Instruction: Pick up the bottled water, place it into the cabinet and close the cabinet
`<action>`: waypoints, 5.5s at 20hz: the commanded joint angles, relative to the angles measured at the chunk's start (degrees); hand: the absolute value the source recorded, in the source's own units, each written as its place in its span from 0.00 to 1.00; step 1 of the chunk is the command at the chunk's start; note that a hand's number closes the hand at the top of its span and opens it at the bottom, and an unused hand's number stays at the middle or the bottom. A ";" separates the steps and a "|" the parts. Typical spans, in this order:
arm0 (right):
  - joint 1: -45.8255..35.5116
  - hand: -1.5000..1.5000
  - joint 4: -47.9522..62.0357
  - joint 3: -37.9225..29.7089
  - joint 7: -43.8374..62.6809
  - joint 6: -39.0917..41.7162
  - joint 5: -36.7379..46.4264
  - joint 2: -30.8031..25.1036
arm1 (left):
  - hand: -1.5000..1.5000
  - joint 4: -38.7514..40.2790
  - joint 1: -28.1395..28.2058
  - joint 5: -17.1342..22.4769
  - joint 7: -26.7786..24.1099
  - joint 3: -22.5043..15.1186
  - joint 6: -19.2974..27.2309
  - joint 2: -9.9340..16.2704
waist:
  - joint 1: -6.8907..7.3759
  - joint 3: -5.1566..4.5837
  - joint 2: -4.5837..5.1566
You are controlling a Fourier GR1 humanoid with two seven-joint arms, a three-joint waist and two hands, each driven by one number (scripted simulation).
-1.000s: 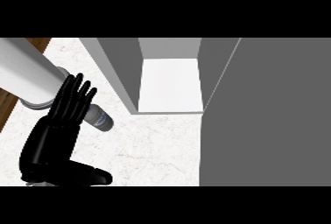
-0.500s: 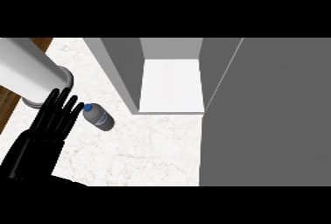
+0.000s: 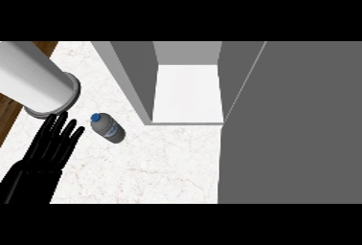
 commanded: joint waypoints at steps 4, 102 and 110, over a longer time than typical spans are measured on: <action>0.41 0.00 0.98 0.94 -1.61 0.94 1.05 0.19 | 0.00 5.98 2.60 0.30 -8.68 2.89 -6.23 -0.37 | 0.03 -0.02 0.03; 8.74 0.00 2.60 2.45 -10.33 5.90 1.36 -2.38 | 1.00 103.54 -37.50 -12.21 -56.60 17.97 -25.62 6.93 | -0.44 -0.05 0.08; 4.04 0.00 8.83 2.16 -12.29 4.78 2.91 -1.02 | 1.00 97.12 -27.95 -9.52 -61.76 18.36 -25.36 5.32 | 0.24 0.00 0.05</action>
